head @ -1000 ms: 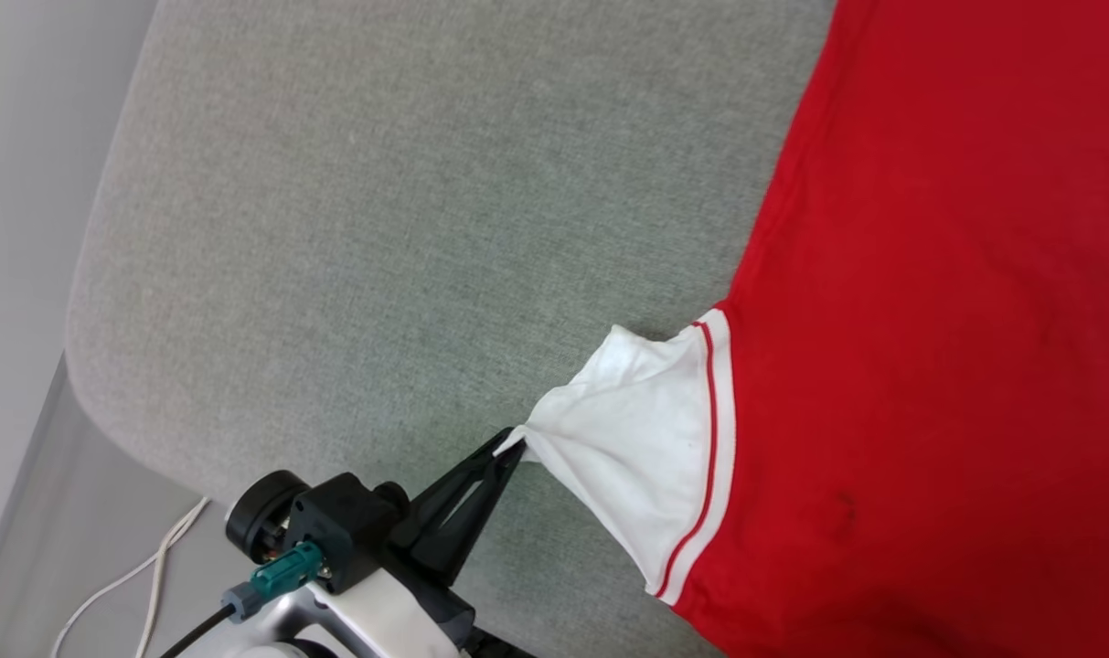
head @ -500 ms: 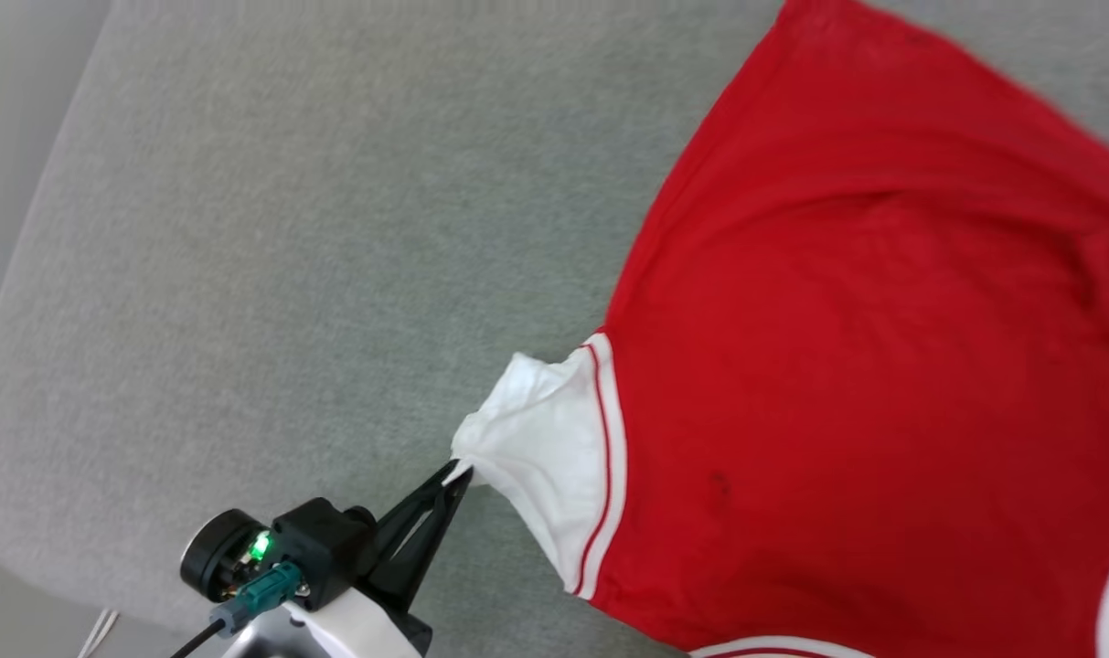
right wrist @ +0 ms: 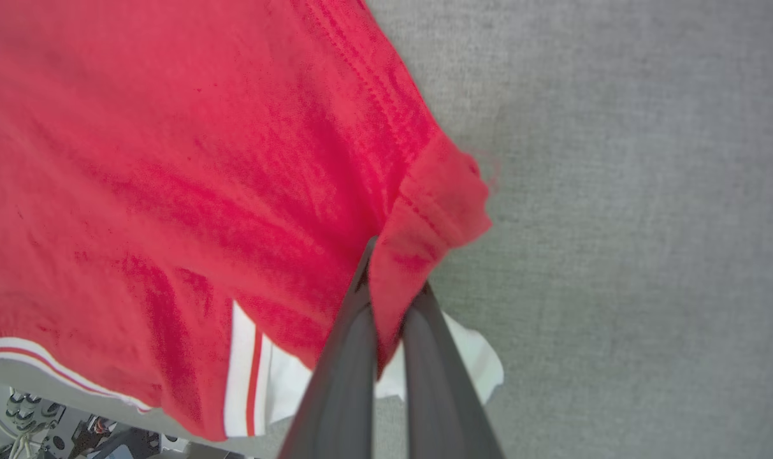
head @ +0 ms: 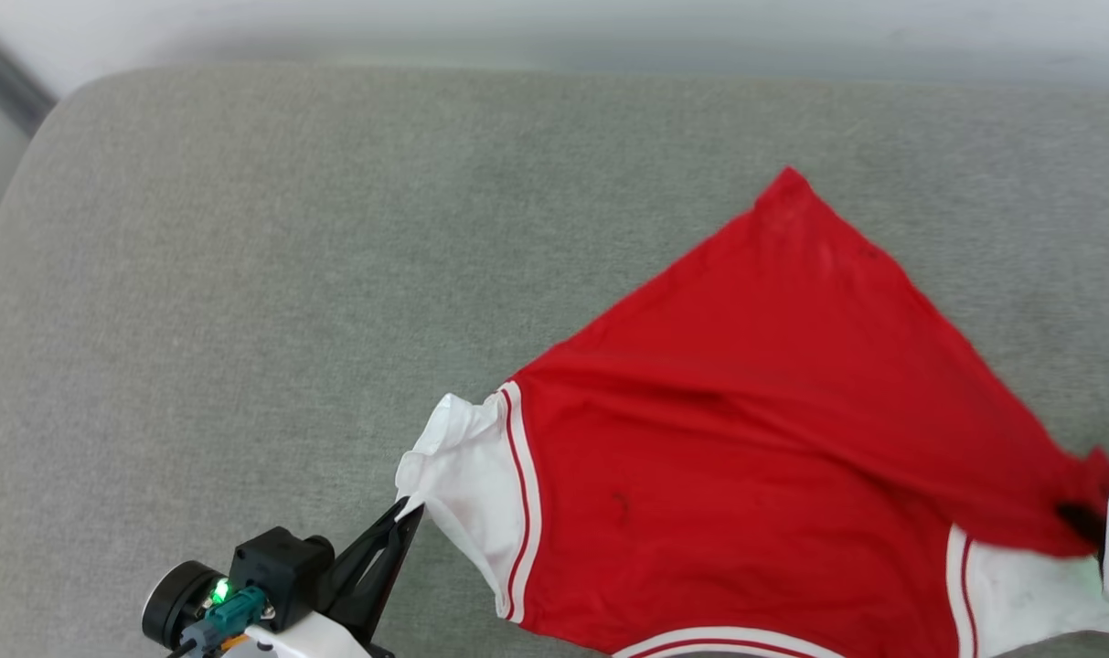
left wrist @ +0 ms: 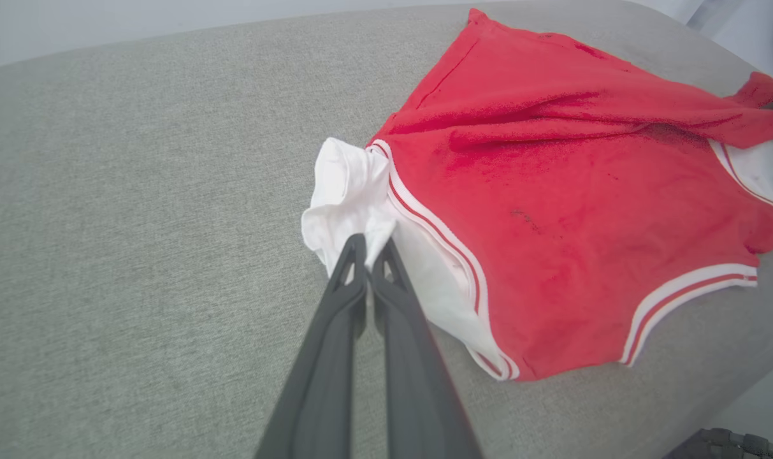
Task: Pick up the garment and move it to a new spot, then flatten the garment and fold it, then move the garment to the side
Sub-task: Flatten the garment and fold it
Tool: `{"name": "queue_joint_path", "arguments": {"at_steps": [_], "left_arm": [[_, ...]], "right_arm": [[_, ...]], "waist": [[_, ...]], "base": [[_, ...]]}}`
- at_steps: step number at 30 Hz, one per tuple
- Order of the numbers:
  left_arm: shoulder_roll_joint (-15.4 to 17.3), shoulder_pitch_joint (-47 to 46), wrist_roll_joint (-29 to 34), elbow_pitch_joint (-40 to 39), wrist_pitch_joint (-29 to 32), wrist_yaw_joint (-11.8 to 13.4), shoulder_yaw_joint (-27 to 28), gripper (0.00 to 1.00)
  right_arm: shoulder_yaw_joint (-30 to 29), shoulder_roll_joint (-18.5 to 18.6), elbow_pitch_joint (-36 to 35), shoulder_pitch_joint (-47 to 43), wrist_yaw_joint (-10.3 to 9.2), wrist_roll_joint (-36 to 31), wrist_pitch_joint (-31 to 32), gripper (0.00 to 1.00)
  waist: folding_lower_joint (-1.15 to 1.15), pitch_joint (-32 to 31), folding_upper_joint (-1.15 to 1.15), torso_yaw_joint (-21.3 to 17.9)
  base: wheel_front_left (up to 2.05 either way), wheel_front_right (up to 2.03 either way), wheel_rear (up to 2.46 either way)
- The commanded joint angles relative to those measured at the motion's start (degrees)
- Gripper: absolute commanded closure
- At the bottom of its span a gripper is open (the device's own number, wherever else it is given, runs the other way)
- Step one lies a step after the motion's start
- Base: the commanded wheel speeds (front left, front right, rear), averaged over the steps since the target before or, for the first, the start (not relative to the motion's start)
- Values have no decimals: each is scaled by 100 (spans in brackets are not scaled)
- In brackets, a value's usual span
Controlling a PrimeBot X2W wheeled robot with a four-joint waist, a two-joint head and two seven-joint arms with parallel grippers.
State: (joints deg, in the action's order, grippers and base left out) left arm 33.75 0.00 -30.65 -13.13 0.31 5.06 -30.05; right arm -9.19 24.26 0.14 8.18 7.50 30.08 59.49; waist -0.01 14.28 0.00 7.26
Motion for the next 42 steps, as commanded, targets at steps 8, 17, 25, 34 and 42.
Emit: {"name": "queue_joint_path", "arguments": {"at_steps": [8,17,25,34,42], "left_arm": [[6,141,-81,9,-13,47,-14,100],[64,173,-40,-100,53,86,-59,100],[55,21,36,-310,54,100,-94,100],[-81,-325,203,-520,56,2,-258,100],[-330,-722,334,-522,-44,-148,-458,100]], "right_arm": [[-79,-209,-34,-985,-2,-130,-314,100],[138,-78,-69,-915,-2,-100,-746,0],[477,361,-923,-315,-2,45,-665,0],[965,492,-1073,1229,-2,42,73,0],[1437,765,-102,2497,-2,-222,380,0]], "waist": [[1,-305,0,-203],[1,-407,0,-154],[1,-180,0,61],[1,463,0,527],[1,1133,0,1098]], "base": [[0,0,0],[0,0,0],[0,0,0],[0,0,0],[0,0,0]]}}
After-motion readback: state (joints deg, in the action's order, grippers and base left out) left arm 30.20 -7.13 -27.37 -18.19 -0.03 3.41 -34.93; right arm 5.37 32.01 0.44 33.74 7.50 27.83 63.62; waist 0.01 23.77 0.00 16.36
